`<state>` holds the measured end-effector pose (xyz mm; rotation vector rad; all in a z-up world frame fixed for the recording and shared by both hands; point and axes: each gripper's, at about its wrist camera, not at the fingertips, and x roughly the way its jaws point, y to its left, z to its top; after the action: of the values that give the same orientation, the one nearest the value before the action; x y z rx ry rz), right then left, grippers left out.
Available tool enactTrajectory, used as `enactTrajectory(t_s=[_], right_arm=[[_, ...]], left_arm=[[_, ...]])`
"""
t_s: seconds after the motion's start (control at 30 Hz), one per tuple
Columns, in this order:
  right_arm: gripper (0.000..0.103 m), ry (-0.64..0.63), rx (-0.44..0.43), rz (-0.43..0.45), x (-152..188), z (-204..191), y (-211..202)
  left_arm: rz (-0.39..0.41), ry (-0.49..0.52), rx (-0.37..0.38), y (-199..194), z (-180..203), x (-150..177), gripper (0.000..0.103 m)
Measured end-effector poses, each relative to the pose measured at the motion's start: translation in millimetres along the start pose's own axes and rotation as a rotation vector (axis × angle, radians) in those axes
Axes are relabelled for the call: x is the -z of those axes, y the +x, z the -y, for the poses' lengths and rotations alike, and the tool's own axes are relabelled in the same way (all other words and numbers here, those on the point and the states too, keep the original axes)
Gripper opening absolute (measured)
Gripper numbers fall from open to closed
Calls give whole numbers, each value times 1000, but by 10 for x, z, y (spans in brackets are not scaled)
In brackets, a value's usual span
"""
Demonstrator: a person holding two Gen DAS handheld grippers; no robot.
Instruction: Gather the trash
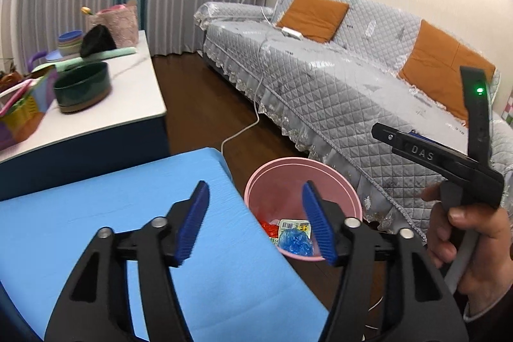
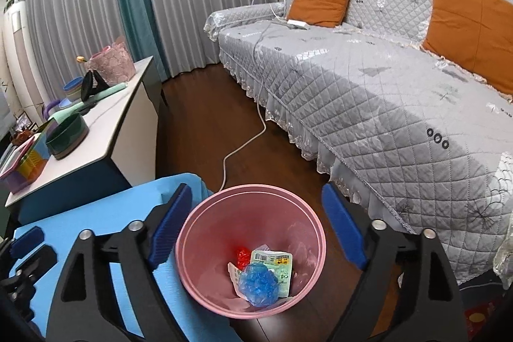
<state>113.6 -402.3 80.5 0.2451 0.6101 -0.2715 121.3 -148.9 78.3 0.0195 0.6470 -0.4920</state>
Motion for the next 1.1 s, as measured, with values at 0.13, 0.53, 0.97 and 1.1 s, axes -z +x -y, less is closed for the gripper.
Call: enactTrajectory(t_s=[0.13, 0.53, 0.97, 1.1], right_arm=[[95, -23, -4, 34, -18, -67, -291], [98, -142, -94, 8, 711, -459, -1110], [98, -289, -168, 11, 1799, -1015, -1580], [98, -304, -162, 38, 1813, -1085, -1563]], left_arm=[[30, -5, 2, -298, -32, 55, 78], [65, -67, -146, -1116, -159, 724, 95], [44, -180, -384, -1593, -437, 1641, 95], [43, -201, -413, -1523, -514, 1640, 95]])
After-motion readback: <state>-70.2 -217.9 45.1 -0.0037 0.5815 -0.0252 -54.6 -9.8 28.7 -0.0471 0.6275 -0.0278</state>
